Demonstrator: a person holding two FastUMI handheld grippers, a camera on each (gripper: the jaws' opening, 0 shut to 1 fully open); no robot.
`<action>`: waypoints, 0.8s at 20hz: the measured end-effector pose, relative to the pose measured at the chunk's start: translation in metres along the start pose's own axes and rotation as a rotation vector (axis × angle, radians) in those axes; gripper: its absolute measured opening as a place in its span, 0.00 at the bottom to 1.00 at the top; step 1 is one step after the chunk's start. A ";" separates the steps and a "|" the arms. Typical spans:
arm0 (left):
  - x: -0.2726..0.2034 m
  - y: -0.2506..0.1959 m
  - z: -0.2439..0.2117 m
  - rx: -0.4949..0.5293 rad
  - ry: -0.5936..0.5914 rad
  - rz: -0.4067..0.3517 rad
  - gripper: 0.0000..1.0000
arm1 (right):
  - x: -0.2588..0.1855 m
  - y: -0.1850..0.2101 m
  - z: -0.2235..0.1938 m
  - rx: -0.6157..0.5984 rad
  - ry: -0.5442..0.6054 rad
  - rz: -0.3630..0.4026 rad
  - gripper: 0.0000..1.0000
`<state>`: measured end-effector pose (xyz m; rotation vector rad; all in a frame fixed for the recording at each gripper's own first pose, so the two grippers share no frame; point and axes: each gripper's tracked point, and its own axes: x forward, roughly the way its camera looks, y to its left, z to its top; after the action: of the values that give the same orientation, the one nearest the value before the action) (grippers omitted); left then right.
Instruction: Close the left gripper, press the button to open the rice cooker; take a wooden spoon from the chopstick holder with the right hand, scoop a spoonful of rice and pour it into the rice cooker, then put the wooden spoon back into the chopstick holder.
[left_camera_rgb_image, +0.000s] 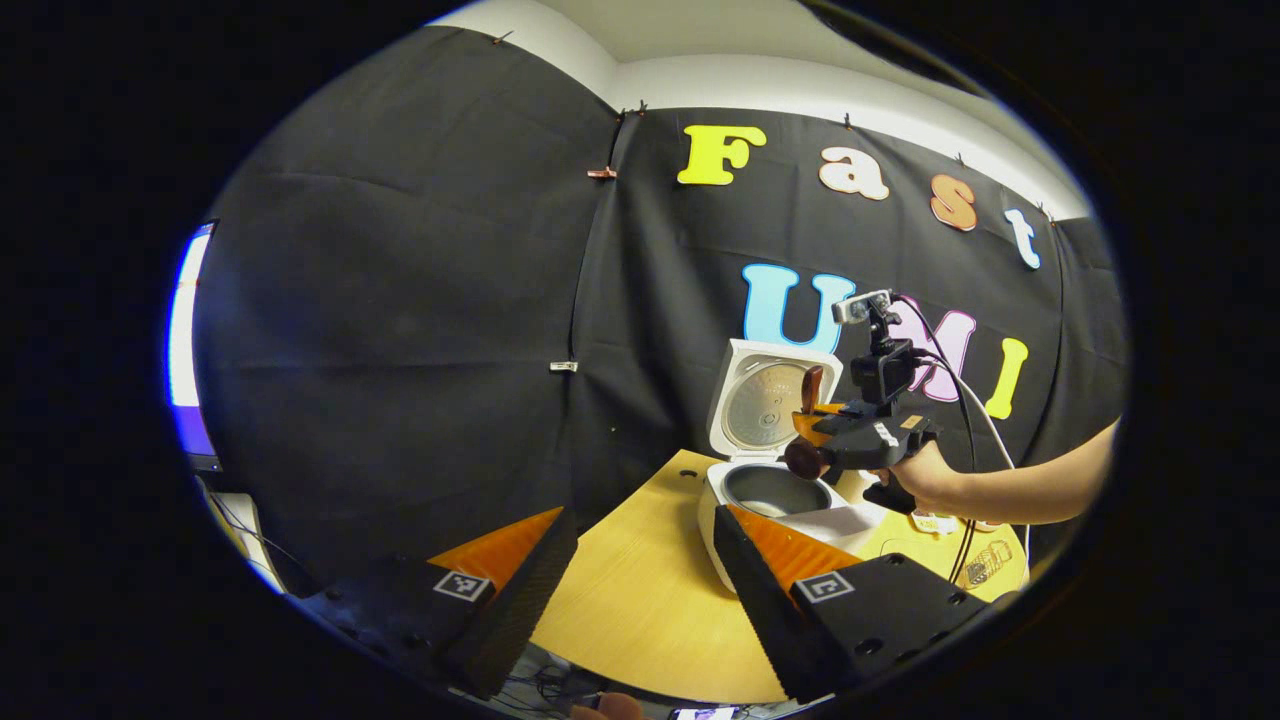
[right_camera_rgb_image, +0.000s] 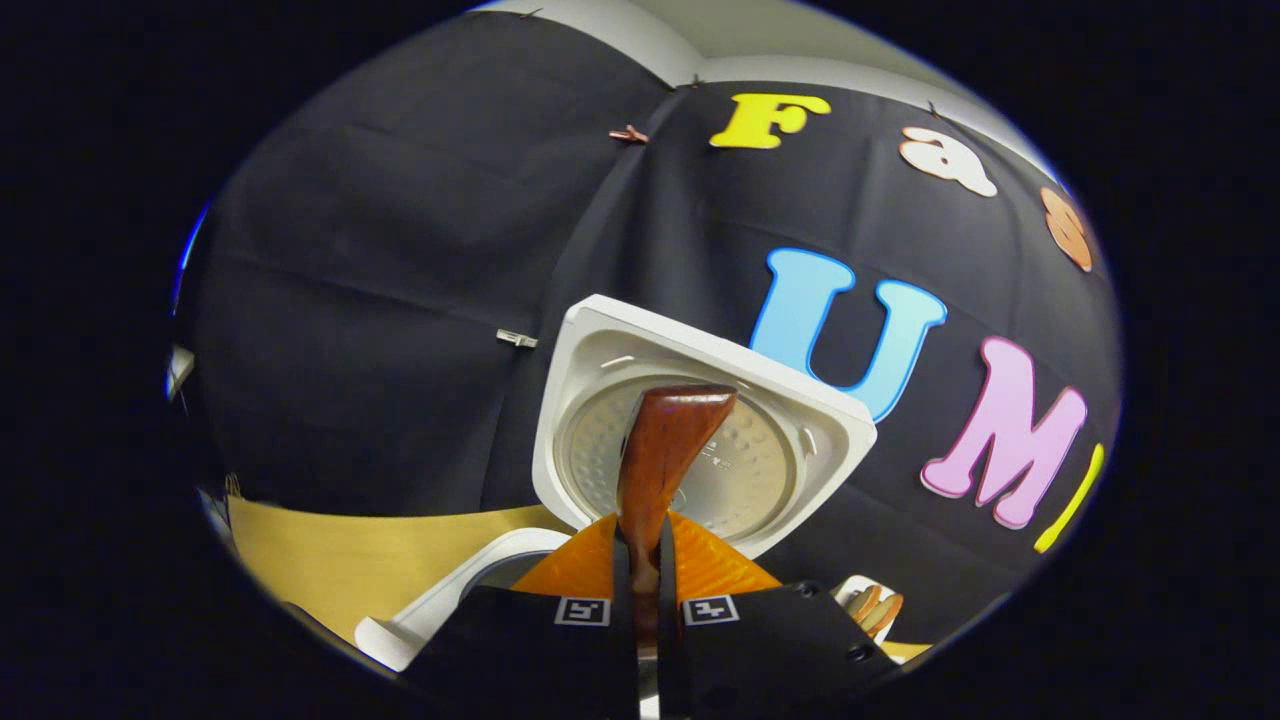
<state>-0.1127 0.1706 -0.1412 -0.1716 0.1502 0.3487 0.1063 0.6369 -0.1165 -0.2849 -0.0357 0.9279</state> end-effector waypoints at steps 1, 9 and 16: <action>-0.003 0.000 -0.001 -0.002 0.002 -0.002 0.95 | -0.002 0.004 0.004 -0.052 -0.010 0.008 0.12; -0.015 -0.004 -0.001 0.030 0.010 -0.009 0.95 | -0.008 -0.011 -0.001 0.311 0.047 -0.014 0.12; -0.031 -0.012 0.005 0.058 -0.005 -0.022 0.95 | -0.060 -0.081 0.020 0.755 -0.001 -0.099 0.12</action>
<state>-0.1371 0.1508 -0.1287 -0.1146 0.1528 0.3224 0.1304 0.5479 -0.0704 0.4147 0.2935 0.7836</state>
